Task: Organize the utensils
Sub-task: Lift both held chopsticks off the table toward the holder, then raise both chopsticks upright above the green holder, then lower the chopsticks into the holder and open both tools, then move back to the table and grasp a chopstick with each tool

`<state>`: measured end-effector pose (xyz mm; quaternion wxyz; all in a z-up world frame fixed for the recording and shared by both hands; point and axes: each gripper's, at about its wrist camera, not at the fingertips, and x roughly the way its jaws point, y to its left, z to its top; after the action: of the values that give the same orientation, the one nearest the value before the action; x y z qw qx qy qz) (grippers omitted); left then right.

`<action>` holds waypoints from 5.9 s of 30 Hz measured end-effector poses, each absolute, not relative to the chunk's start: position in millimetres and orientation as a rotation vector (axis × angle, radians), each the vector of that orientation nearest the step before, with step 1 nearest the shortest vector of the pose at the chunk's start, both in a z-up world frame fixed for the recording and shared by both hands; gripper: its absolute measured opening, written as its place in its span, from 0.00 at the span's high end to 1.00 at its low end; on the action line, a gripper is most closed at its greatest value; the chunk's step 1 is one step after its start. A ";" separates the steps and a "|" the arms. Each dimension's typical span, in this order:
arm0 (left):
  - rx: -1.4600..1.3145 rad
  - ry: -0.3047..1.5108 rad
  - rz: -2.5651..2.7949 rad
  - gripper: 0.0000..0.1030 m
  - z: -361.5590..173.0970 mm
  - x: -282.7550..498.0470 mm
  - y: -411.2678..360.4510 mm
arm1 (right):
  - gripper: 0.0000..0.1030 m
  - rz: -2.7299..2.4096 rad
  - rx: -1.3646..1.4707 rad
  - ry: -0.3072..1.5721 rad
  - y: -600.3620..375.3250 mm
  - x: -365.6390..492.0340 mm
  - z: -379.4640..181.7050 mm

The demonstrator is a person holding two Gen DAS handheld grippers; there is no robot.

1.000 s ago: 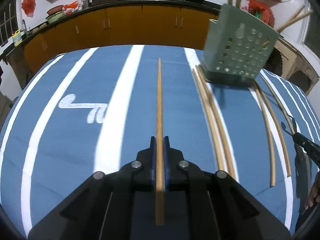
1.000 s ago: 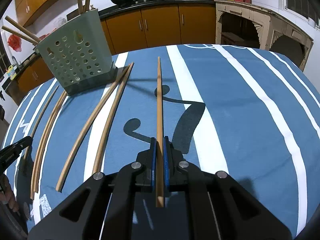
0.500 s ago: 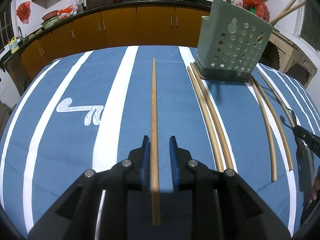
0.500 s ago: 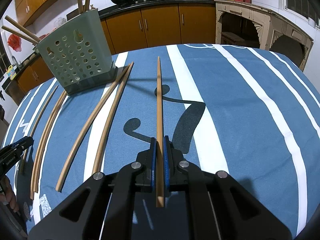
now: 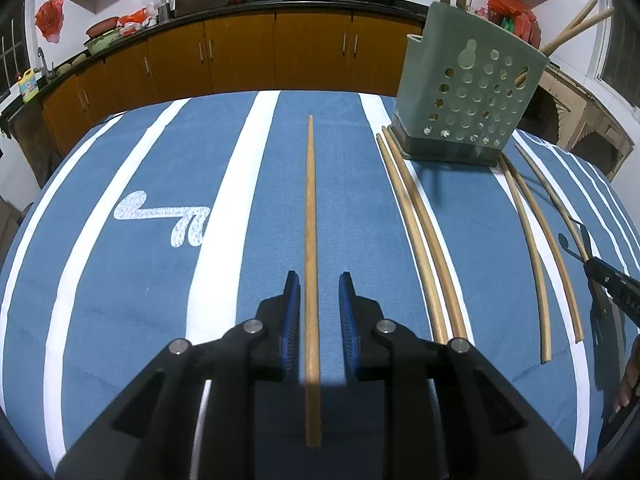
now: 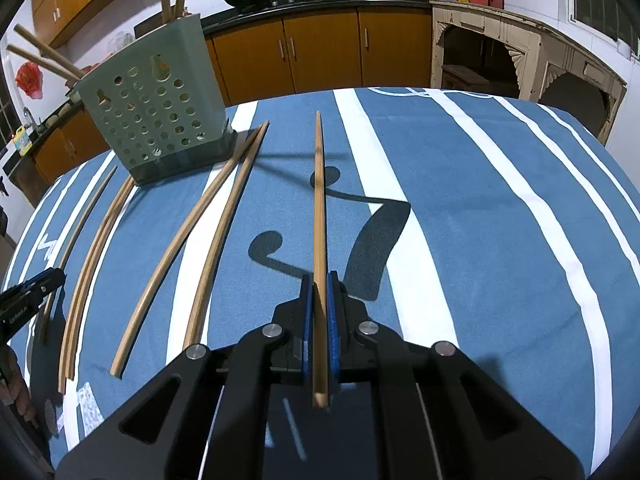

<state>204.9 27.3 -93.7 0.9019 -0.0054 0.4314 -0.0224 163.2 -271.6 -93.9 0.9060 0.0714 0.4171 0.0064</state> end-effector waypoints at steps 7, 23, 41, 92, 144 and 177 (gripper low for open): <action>-0.029 0.893 -0.040 0.92 -93.6 196.2 31.9 | 0.92 0.040 0.177 0.859 -276.1 157.0 -94.5; -0.061 0.665 -0.078 0.93 -16.4 168.2 49.0 | 0.93 0.040 0.218 0.608 -300.0 135.9 -22.8; -0.166 0.502 -0.120 0.93 32.5 160.9 57.0 | 0.93 0.047 0.256 0.519 -306.9 134.9 -1.6; -0.333 0.149 -0.160 0.93 138.5 217.5 5.9 | 0.93 0.187 0.302 0.003 -259.6 184.4 153.4; -0.131 0.792 -0.151 0.69 -64.1 186.5 23.5 | 0.92 0.097 0.031 0.869 -225.0 180.9 -92.3; -0.025 0.898 -0.072 0.91 -92.3 219.4 31.1 | 0.92 0.004 0.122 0.860 -261.1 177.4 -92.6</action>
<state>219.4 31.1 -92.3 0.9001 -0.0120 0.4341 -0.0348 177.4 -261.1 -92.6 0.9071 0.0593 0.4166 0.0021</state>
